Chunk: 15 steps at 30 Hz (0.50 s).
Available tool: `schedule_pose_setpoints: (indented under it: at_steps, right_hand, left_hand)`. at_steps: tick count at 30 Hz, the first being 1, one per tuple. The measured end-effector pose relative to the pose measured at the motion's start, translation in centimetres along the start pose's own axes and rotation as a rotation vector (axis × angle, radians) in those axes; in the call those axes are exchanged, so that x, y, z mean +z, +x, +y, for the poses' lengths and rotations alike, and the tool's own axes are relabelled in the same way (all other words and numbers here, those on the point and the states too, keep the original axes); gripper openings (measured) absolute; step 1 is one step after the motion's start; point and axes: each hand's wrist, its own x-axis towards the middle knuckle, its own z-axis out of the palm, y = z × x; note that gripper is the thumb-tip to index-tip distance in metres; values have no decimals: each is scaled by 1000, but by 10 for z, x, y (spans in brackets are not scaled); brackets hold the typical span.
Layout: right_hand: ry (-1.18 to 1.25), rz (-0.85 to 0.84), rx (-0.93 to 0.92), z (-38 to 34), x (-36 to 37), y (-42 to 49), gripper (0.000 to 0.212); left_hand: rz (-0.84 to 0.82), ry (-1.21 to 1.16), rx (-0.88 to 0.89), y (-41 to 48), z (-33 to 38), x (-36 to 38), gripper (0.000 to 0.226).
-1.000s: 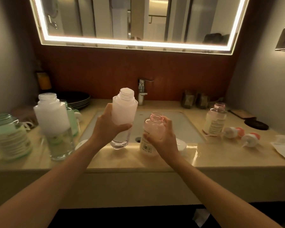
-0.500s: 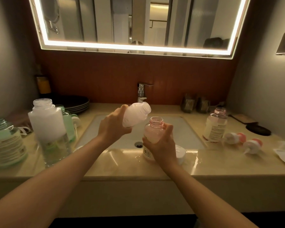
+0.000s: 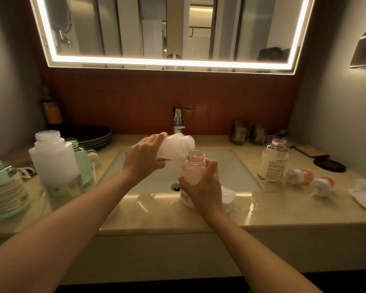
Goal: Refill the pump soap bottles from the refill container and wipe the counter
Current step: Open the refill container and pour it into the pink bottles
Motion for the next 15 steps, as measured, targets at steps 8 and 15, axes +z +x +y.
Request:
schedule_pose_setpoints:
  at_steps: [8, 15]
  right_hand:
    - [2, -16, 16, -3, -2, 0, 75]
    - [8, -1, 2, -2, -1, 0, 76]
  left_hand:
    - [37, 38, 56, 6, -6, 4, 77]
    - [73, 59, 111, 10, -8, 3, 81]
